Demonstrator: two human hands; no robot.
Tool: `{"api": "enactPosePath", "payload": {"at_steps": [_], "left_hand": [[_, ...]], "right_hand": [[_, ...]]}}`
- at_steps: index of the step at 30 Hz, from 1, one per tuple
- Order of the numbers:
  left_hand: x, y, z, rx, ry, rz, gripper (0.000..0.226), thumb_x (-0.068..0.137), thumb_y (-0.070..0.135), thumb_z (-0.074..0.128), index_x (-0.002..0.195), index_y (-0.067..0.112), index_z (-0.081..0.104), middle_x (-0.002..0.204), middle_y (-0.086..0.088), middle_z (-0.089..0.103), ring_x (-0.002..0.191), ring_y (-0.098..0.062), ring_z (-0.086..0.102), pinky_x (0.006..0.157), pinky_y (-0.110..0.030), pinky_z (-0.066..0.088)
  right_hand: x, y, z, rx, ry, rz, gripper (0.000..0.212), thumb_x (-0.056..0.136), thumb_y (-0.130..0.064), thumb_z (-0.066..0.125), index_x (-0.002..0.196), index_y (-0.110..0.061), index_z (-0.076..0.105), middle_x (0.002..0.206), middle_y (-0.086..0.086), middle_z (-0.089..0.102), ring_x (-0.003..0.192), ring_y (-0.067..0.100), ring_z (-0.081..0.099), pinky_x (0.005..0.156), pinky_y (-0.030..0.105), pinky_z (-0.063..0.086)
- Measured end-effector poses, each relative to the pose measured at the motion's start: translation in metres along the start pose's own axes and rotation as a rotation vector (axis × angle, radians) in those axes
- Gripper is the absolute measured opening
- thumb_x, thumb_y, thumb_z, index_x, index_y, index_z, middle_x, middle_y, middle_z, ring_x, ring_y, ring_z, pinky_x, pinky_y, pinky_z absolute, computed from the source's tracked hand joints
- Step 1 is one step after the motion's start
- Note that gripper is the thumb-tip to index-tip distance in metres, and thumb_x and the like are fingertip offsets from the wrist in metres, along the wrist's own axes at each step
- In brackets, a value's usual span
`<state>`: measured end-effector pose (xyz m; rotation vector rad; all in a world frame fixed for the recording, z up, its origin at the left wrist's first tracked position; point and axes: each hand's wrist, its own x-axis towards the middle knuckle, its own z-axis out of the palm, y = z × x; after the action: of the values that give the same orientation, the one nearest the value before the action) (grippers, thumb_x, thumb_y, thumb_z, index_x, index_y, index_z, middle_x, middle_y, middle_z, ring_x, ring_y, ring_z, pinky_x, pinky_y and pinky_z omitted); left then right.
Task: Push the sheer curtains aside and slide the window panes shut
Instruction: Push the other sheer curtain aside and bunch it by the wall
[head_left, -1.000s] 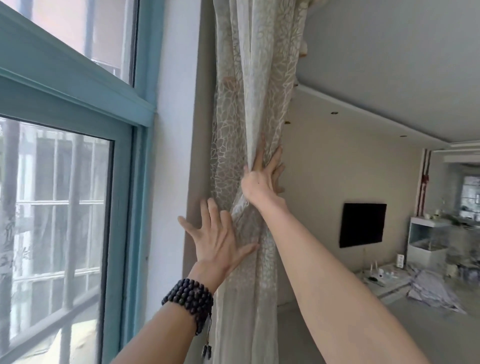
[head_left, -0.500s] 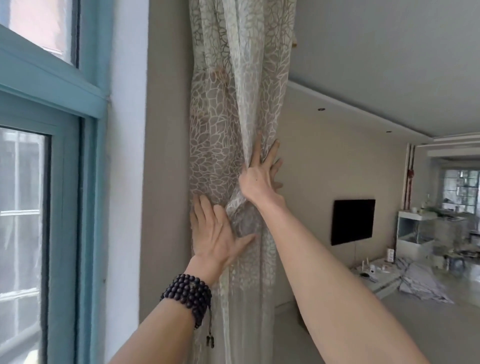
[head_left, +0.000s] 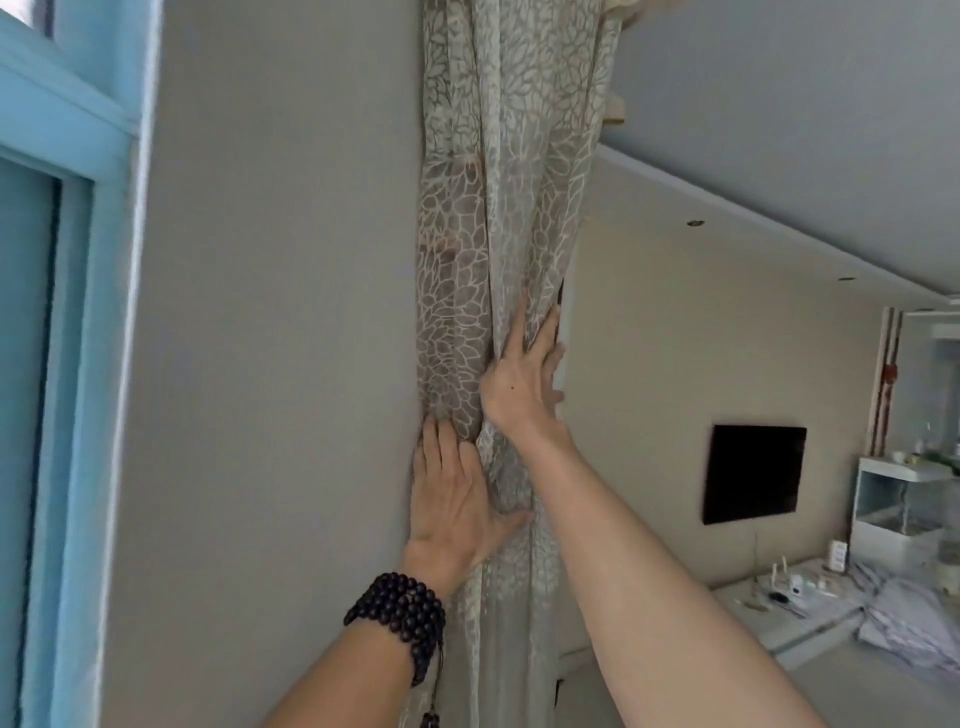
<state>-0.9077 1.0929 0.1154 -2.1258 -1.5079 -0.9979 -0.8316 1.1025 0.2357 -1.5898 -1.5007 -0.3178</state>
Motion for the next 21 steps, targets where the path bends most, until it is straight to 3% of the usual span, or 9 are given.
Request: {"api": "enactPosePath", "payload": {"at_steps": [8,10,13,18,21], "left_hand": [[0.039,0.004,0.003,0.059,-0.118,0.052,0.12,0.061,0.072,0.0,0.152,-0.006,0.009,0.162,-0.028,0.001,0.152,-0.039,0.0,0.123,-0.05,-0.001],[0.041,0.004,0.005,0.126,-0.134,0.046,0.114,0.073,0.076,0.011,0.152,-0.006,0.009,0.162,-0.028,0.001,0.152,-0.039,-0.001,0.123,-0.049,0.0],[0.038,0.004,0.004,0.125,-0.131,0.027,0.11,0.081,0.08,0.045,0.149,-0.002,0.017,0.163,-0.025,-0.001,0.152,-0.037,-0.002,0.124,-0.047,0.001],[0.027,0.005,0.0,0.088,-0.128,0.001,0.118,0.078,0.084,0.048,0.151,-0.002,0.012,0.163,-0.023,-0.001,0.152,-0.035,0.0,0.124,-0.046,0.003],[0.019,0.007,-0.006,0.113,-0.149,0.0,0.119,0.078,0.085,0.046,0.151,-0.002,0.012,0.162,-0.024,0.001,0.152,-0.036,0.0,0.124,-0.047,0.004]], "right_hand": [[0.046,-0.01,0.02,0.031,-0.076,0.06,0.111,0.092,-0.002,0.052,0.146,-0.051,-0.032,0.163,0.005,-0.034,0.152,0.047,-0.008,0.103,0.084,0.021],[0.045,-0.009,0.018,0.046,-0.075,0.06,0.111,0.091,-0.002,0.051,0.146,-0.052,-0.032,0.164,0.006,-0.033,0.152,0.047,-0.008,0.103,0.084,0.021],[0.04,0.001,0.008,0.063,-0.049,0.059,0.105,0.094,-0.007,0.046,0.142,-0.053,-0.035,0.164,0.006,-0.032,0.153,0.047,-0.006,0.106,0.08,0.023],[0.014,0.012,-0.005,0.138,0.052,-0.024,0.078,0.105,-0.044,0.034,0.143,-0.053,-0.033,0.165,0.008,-0.028,0.153,0.044,-0.001,0.111,0.076,0.02],[0.0,0.013,-0.014,0.241,0.054,-0.079,0.075,0.096,-0.075,0.026,0.143,-0.058,-0.03,0.164,0.007,-0.031,0.154,0.041,-0.006,0.115,0.075,0.013]]}}
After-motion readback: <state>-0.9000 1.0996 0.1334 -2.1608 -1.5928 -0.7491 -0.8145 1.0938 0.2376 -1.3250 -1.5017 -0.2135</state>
